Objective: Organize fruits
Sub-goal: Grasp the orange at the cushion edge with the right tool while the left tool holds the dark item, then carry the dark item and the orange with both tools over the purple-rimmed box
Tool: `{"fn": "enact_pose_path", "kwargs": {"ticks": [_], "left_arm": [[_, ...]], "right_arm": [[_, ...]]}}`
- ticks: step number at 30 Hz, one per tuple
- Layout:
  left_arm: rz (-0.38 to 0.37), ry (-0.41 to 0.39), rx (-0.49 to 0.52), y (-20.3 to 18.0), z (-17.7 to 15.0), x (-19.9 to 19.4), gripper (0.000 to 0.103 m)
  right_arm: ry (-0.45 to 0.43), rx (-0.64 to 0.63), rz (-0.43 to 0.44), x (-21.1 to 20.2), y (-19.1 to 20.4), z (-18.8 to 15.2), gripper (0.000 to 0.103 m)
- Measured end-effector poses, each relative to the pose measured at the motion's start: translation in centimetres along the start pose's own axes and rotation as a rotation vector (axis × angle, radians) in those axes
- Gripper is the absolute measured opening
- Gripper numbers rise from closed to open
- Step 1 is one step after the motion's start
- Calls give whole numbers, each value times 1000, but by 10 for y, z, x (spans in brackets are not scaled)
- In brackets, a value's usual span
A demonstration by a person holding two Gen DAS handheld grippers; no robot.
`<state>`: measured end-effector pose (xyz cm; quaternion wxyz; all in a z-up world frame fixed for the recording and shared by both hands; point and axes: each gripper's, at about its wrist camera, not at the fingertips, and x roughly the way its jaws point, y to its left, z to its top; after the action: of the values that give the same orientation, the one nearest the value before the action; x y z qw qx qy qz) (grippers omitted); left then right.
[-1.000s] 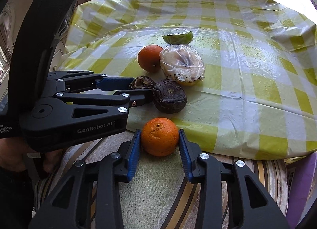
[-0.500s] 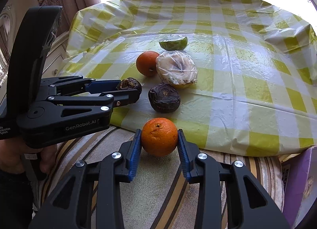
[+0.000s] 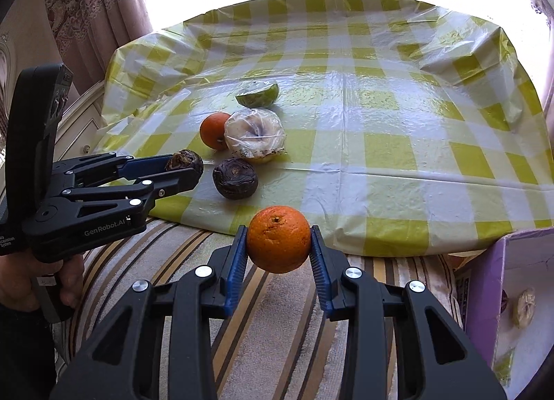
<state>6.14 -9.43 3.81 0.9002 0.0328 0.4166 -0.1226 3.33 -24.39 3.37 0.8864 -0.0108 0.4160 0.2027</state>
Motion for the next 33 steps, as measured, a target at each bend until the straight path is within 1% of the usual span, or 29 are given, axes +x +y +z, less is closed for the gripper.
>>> {"fn": "enact_pose_path", "kwargs": {"ticks": [7,13,21,24,28,33], "left_arm": [[-23,-3,54,-30,9,2,39],[-59,-11,119,-64,20,6,39],[-126,-29,224,-124,38,13,39],[-151,-32,267,-148,44,17,39],[-186,-35,325,-181,50,24,39],[-242,-35,388,-224,57,35,39]], "right_arm": [[-35,58,-51,-20,-36,-4,35],[-68,113,-125,-42,-78,-6,35],[-89,200,-261,-67,-143,-19,35],[-92,238,-324,-77,-171,-25,35],[-79,288,-413,-85,-210,-35,35],[-68,380,-502,-94,-257,-47,35]]}}
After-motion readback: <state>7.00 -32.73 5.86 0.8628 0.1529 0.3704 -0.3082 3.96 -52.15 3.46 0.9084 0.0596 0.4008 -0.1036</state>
